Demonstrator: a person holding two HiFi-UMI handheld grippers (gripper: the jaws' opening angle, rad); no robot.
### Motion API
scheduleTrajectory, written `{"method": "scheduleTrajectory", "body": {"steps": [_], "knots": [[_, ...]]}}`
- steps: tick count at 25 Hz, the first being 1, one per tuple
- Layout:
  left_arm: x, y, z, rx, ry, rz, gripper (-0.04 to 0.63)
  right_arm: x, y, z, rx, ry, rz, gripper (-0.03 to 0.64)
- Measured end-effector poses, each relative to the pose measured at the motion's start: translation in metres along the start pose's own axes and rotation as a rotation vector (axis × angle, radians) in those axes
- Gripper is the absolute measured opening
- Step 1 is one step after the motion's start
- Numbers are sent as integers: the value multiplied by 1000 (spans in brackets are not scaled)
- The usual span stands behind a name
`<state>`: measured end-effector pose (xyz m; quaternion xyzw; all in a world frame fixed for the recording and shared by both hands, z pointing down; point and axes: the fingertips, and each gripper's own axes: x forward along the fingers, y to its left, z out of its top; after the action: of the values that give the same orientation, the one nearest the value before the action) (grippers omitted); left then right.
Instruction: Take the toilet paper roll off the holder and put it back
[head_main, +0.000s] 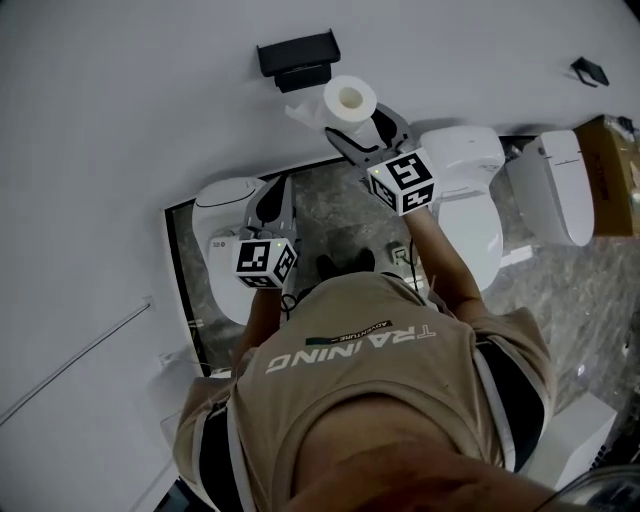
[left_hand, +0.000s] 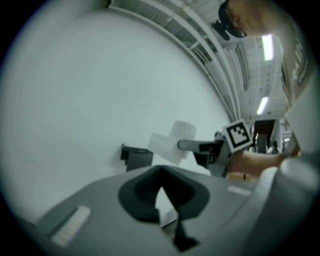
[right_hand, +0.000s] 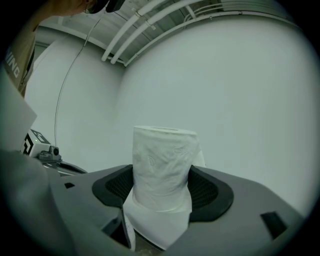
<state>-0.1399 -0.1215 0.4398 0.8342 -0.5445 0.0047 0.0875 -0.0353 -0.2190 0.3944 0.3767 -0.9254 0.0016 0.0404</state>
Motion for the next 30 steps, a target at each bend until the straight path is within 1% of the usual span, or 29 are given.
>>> {"method": "scheduleTrajectory", "body": {"steps": [6,11,15,20,22,26,30], "knots": [[8,23,1,-27,-29,3,0,39,-14,16,-57,-23,-17,322],[7,29,13,-10,-54,-3,0,82,-47,31,-124,-32,-63,322],[2,39,12,-13,-56,12,0,113,-70,47,-130,-47,-95,322],[-2,45,16,-12,-59,40,0,145,-86,63,-158,-54,-77,322],[-2,49,15,-20,-57,51,0,158,-92,54,-162,-31,-69,322],[-1,57,11,-38,-60,79,0,179,-109,15,-93,42,-56,322],[-1,62,6,-53,-40,92,0,187,-119,-7,-107,83,-68,322]]}}
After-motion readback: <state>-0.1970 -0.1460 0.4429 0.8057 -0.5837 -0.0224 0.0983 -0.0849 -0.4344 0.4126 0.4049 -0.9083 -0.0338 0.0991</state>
